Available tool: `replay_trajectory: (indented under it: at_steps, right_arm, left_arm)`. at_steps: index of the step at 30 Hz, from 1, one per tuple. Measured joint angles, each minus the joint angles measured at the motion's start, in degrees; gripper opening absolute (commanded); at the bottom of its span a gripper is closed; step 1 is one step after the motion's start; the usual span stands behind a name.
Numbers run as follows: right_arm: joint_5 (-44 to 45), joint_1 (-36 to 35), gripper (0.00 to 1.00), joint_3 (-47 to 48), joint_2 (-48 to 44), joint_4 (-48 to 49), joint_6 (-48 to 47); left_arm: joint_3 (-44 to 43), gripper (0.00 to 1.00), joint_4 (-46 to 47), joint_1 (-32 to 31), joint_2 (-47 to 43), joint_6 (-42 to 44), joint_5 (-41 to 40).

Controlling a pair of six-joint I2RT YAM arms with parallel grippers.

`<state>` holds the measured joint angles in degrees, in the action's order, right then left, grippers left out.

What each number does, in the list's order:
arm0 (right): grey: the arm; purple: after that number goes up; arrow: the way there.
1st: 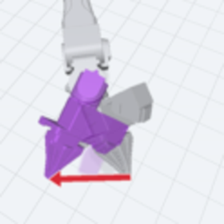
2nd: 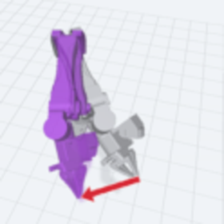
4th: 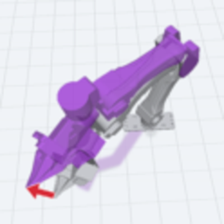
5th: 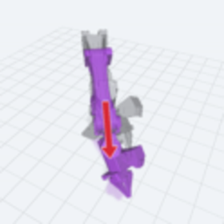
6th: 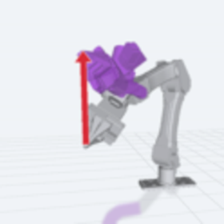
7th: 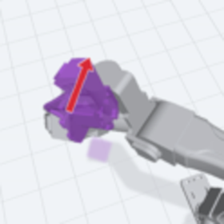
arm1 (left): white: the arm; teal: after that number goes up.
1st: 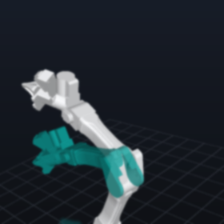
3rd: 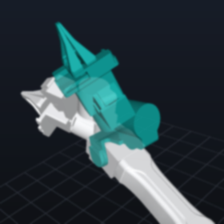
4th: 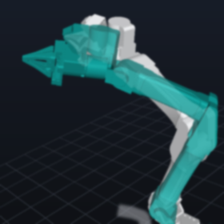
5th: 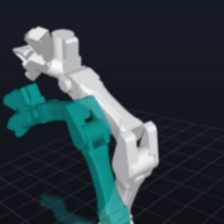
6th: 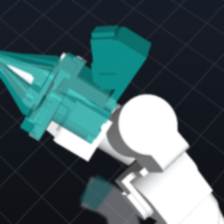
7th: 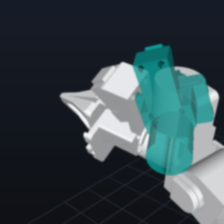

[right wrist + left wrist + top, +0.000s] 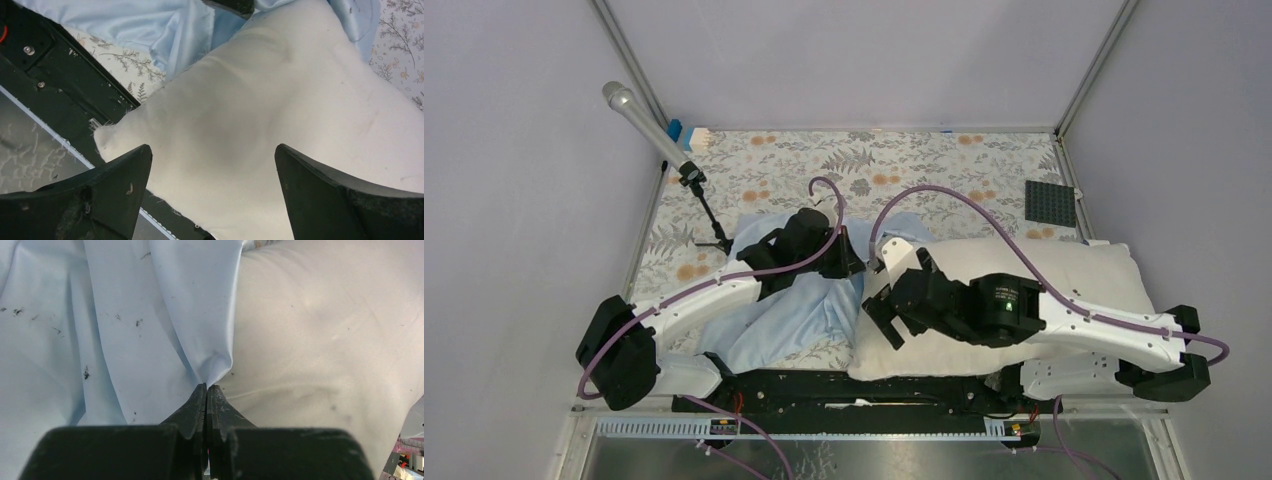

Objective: Put the pillow into the pillowcase

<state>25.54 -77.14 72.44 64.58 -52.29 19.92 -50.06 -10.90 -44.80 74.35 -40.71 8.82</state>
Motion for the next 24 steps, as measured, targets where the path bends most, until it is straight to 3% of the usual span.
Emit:
replay_trajectory:
  at_steps: [8,15,16,19,20,24]
  right_arm:
    - [4.57,-9.68,1.0,-1.18,3.37,-0.55,1.84]
    - [7.48,-14.23,0.95,-8.66,9.66,3.32,3.06]
    - [8.22,-14.25,0.8,-9.7,10.69,4.0,3.39]
    - [8.87,-12.24,0.11,-11.67,13.27,5.68,4.26]
    - [8.57,-10.23,0.01,-12.66,13.49,6.69,4.63]
    - [4.11,1.36,0.0,-16.41,8.02,11.56,4.83]
  left_arm:
    - [0.02,0.0,-0.28,0.87,-0.46,0.17,0.0]
    - [0.02,0.0,-0.63,1.6,-1.14,0.15,0.04]
    - [0.02,0.0,-0.76,1.6,-1.14,0.15,0.04]
    - [0.02,0.0,-1.36,1.64,-1.18,0.11,0.2]
    - [0.02,0.0,-1.55,1.64,-1.25,0.07,0.26]
    - [0.07,0.0,-2.36,1.64,-2.34,-0.22,0.79]
